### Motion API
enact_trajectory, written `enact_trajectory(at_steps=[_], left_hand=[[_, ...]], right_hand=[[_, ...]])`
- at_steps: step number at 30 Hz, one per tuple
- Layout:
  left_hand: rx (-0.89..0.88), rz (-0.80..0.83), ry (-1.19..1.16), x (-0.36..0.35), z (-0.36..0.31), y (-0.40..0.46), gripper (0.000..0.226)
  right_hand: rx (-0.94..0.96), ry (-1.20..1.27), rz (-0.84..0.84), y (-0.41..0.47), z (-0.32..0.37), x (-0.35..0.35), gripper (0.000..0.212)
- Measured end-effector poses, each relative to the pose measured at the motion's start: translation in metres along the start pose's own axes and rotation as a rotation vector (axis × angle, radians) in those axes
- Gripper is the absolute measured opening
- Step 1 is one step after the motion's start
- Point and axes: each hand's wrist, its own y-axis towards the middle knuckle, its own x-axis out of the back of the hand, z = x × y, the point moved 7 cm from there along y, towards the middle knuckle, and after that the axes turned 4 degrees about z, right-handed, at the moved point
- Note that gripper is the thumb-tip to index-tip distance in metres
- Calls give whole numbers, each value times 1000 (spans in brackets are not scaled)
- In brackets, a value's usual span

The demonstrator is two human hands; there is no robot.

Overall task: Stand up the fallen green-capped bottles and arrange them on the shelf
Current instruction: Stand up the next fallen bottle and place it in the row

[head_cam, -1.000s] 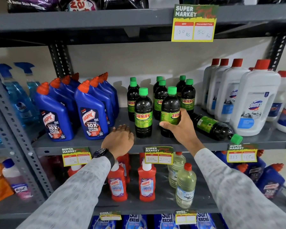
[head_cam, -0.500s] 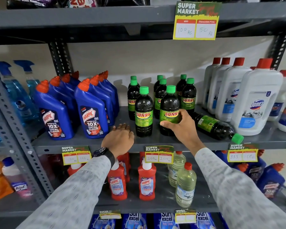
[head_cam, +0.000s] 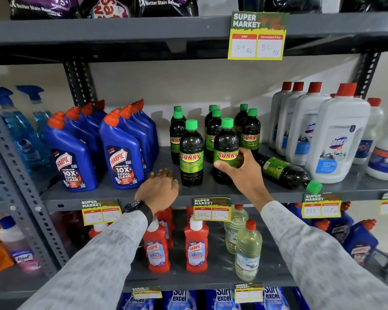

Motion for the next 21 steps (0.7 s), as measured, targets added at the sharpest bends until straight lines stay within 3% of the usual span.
enact_trajectory(at_steps=[4, 8, 13, 17, 21], left_hand=[[8, 39, 20, 0, 4, -2, 57], [86, 87, 18, 18, 15, 14, 45], [90, 152, 79, 17, 3, 5, 52], [86, 167, 107, 18, 0, 1, 53], [78, 183, 123, 15, 1, 2, 55]], right_hand=[[94, -80, -53, -8, 7, 20, 73], [217, -363, -62, 2, 28, 40, 53], [281, -770, -40, -20, 34, 73, 50], [112, -955, -166, -37, 24, 105, 54], [-131, -765, -182, -46, -11, 131, 53]])
